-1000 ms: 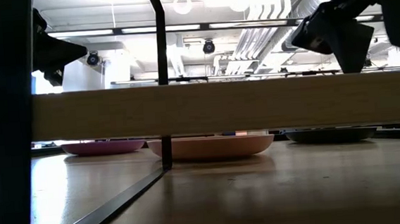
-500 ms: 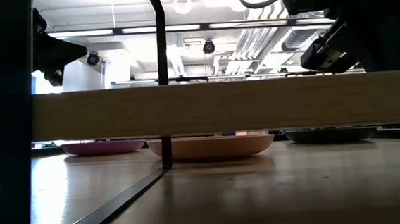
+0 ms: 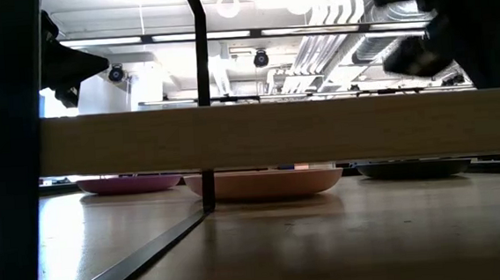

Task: Place and stack plates onto a shelf
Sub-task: Put the purple plate on the shelf

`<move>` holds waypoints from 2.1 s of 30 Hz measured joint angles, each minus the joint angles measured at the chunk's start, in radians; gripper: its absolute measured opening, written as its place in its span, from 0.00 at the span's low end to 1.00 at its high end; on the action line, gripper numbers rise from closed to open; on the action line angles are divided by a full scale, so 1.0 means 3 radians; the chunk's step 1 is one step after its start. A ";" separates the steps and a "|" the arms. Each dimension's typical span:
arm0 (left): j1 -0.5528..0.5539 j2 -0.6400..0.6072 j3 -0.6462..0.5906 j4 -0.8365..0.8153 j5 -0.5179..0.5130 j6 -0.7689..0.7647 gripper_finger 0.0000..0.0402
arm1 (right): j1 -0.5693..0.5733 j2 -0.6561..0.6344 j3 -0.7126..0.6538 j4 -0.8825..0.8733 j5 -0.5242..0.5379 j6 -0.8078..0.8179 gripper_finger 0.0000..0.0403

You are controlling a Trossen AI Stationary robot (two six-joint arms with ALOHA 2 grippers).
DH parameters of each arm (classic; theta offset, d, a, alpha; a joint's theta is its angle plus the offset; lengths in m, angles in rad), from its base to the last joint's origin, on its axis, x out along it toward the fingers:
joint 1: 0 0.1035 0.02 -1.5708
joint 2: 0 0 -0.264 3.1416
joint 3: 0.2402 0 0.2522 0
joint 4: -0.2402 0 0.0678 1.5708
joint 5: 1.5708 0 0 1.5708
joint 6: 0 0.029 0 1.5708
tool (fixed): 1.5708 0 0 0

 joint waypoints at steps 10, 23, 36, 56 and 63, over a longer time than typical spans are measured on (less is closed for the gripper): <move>0.0000 0.0000 0.0000 -0.0001 0.0001 0.0000 0.00 | -0.0613 -0.0983 -0.0219 -0.0307 0.0792 0.0032 0.00; 0.0000 0.0000 0.0000 0.0015 0.0000 0.0000 0.00 | -0.0816 -0.2468 -0.1825 0.1654 0.1453 0.0861 0.00; 0.0000 -0.0001 0.0000 0.0372 -0.0090 -0.0354 0.00 | -0.0816 -0.3024 -0.2195 0.2527 0.1606 0.0524 0.00; 0.0005 0.0815 0.0615 0.0923 -0.0987 -0.0644 0.00 | -0.0816 -0.3045 -0.2194 0.2244 0.1645 0.0512 0.00; 0.0084 0.1831 0.1592 0.0163 -0.1087 -0.0288 0.05 | -0.0985 -0.3045 -0.2191 0.2674 0.1631 0.0057 0.00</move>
